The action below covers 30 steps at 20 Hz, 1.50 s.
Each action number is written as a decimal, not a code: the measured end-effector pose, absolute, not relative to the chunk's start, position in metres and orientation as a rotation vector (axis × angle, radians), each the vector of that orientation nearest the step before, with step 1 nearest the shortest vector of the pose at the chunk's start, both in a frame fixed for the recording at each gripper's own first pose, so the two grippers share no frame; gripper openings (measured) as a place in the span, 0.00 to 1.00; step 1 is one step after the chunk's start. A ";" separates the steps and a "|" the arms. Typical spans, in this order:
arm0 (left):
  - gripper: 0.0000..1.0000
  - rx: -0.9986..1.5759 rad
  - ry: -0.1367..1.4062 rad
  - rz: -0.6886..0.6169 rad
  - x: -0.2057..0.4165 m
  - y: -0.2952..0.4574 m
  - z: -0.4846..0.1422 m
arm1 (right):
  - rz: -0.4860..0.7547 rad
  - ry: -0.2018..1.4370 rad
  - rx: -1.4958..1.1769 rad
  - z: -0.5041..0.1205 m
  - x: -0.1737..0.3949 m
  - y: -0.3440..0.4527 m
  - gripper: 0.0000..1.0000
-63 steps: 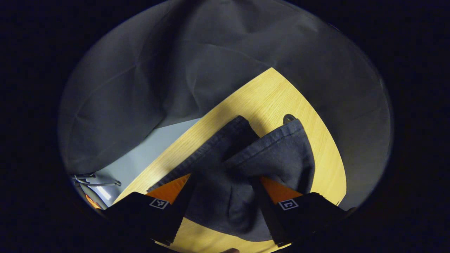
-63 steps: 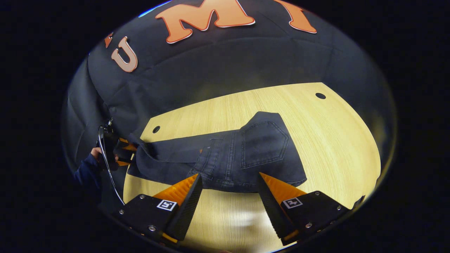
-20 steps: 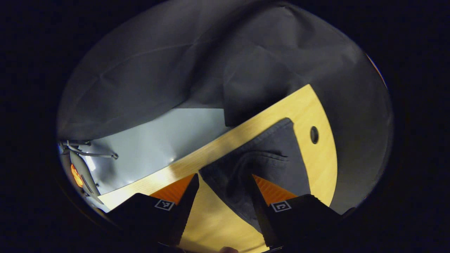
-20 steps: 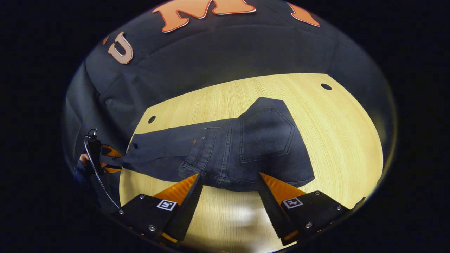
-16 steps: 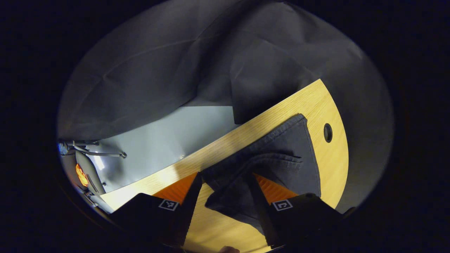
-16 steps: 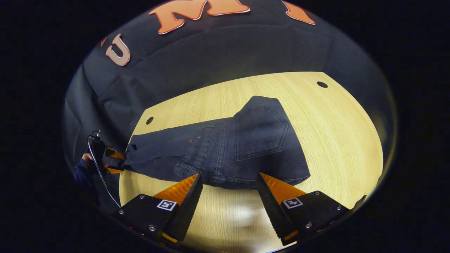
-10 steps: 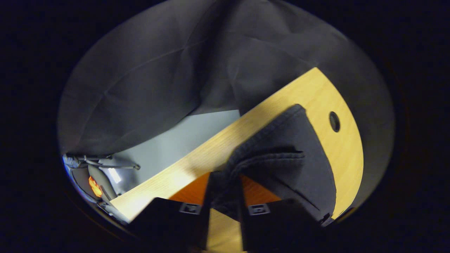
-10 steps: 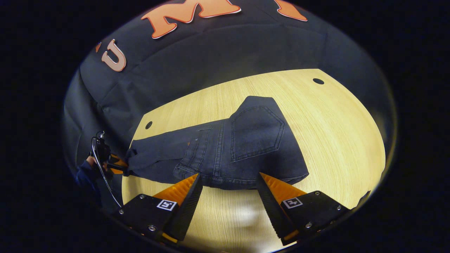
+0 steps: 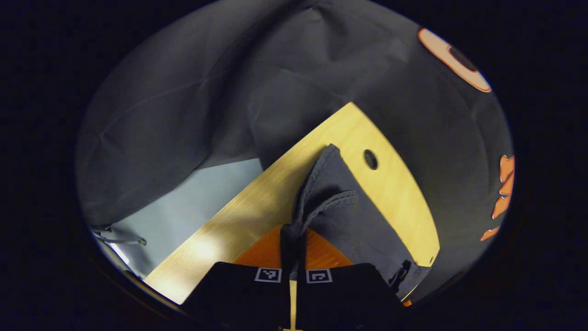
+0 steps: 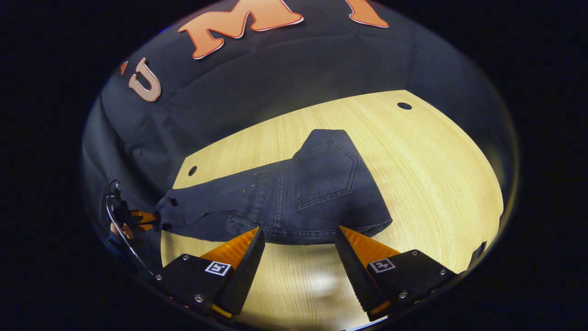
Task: Grasp the waist and the cuffs of the jeans and fold them to make the two legs overlap; first hold the waist and fold one-third of the jeans toward the cuffs, then hold the cuffs and fold the remaining one-third in the same direction to finish folding.
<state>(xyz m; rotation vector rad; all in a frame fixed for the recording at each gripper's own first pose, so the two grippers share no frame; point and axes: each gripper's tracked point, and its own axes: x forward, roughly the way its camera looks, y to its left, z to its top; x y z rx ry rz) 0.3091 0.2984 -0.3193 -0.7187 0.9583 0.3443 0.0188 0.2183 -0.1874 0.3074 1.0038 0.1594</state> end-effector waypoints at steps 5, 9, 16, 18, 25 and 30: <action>0.05 -0.705 0.855 0.190 0.312 0.268 -0.265 | 0.159 0.963 0.313 -0.168 0.019 0.224 0.94; 0.05 -0.585 0.775 0.066 0.320 0.226 -0.224 | 0.140 0.925 0.310 -0.153 0.013 0.217 0.94; 0.06 -0.470 0.682 -0.020 0.310 0.162 -0.162 | 0.157 0.840 0.288 -0.124 0.022 0.195 0.96; 0.05 -0.457 0.650 -0.035 0.304 0.135 -0.141 | 0.184 0.815 0.282 -0.114 0.031 0.187 0.99; 0.05 -0.420 0.628 -0.093 0.307 0.015 -0.100 | 0.225 0.738 0.250 -0.096 0.052 0.130 0.99; 0.05 -0.396 0.626 -0.124 0.312 -0.066 -0.084 | 0.248 0.734 0.234 -0.102 0.057 0.096 0.99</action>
